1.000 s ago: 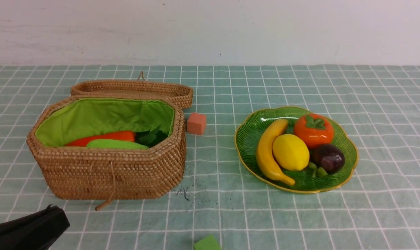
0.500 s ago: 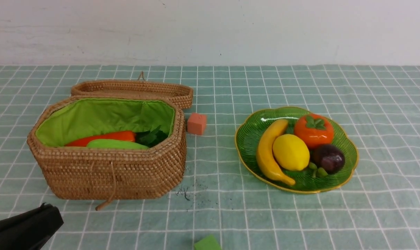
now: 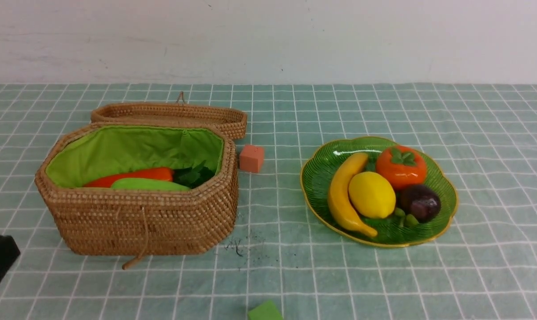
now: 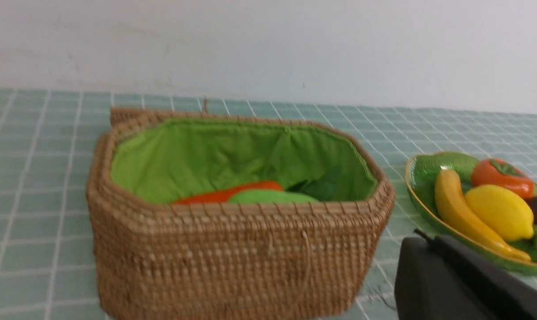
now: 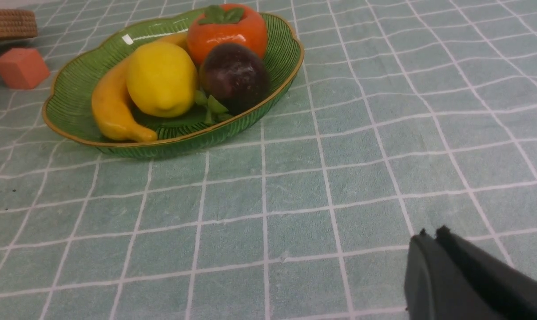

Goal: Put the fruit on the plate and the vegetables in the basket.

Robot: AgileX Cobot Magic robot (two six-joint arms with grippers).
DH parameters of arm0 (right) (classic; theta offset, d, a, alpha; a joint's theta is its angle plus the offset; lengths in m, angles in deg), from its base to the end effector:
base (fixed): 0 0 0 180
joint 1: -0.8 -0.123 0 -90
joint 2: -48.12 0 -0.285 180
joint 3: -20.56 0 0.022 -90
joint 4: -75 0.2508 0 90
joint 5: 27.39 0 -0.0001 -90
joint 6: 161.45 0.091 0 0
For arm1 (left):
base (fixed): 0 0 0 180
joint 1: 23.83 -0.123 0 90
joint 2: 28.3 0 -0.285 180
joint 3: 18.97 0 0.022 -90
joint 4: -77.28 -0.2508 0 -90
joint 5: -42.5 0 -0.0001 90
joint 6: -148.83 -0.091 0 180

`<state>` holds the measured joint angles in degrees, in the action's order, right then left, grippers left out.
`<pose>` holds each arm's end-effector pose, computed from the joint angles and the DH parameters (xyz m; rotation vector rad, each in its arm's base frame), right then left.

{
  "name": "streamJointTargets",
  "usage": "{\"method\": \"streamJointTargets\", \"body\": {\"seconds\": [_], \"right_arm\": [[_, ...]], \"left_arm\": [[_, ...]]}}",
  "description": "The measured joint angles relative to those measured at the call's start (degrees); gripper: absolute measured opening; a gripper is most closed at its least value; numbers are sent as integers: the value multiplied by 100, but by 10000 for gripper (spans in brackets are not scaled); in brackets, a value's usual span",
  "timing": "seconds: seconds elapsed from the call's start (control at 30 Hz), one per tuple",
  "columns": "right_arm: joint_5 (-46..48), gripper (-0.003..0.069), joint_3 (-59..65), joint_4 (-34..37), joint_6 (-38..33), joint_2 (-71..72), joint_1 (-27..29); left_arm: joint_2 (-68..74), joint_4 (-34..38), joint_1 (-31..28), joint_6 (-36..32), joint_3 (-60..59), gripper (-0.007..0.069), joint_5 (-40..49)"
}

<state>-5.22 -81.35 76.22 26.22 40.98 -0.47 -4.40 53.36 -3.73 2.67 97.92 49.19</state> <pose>0.0521 0.0019 0.1739 0.1177 1.8727 0.1285 0.0762 -0.0232 0.2685 0.1067 1.6343 -0.3660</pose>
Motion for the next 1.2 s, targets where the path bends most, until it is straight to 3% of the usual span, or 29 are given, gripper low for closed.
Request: {"method": "streamJointTargets", "body": {"seconds": [0.17, 0.3, 0.37, 0.47, 0.53, 0.63, 0.83, 1.2], "right_arm": [[0, 15, 0, 0, 0, 0, 0], [0, 20, 0, 0, 0, 0, 0], [0, 22, 0, 0, 0, 0, 0], [8, 25, 0, 0, 0, 2, 0], [8, 29, 0, 0, 0, 2, 0], [8, 32, 0, 0, 0, 2, 0], [8, 35, 0, 0, 0, 2, 0], [8, 50, 0, 0, 0, 2, 0]], "left_arm": [[-541, 1744, -981, -2271, -563, -13, -1031], [-1388, 2353, -1388, -2819, -1247, -13, -1208], [-1567, 2391, -1454, -2833, -1431, -13, -1121], [-1658, 2432, -1481, -2638, -1541, -13, -183], [-1660, 2391, -1487, -2297, -1560, -13, 964], [-1660, 2391, -1487, -2021, -1593, -13, 1509], [-1660, 2391, -1487, -1597, -1593, -13, 1529], [-1660, 2391, -1487, -1562, -1593, -13, 1522]]}}
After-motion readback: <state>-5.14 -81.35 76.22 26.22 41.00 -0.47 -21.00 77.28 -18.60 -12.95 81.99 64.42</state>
